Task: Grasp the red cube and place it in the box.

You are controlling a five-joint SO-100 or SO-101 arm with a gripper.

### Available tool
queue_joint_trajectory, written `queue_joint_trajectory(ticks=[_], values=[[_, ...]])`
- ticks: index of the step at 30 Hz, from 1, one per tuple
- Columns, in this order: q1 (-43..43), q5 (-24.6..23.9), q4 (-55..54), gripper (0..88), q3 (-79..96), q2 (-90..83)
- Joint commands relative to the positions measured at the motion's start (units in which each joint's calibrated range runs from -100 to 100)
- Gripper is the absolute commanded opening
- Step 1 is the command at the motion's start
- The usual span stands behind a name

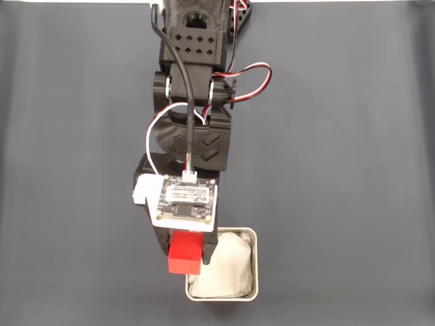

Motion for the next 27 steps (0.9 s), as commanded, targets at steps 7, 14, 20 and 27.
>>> queue_joint_trajectory(ticks=[7,14,20,27], values=[[-1.8,0.8,-2.9,5.4,-2.7,-0.1],[-2.8,1.1,-3.9,5.3,-2.6,0.4],[-3.6,1.3,-4.3,5.2,-2.6,0.8],[-4.4,1.4,-4.7,5.1,-2.4,1.0]])
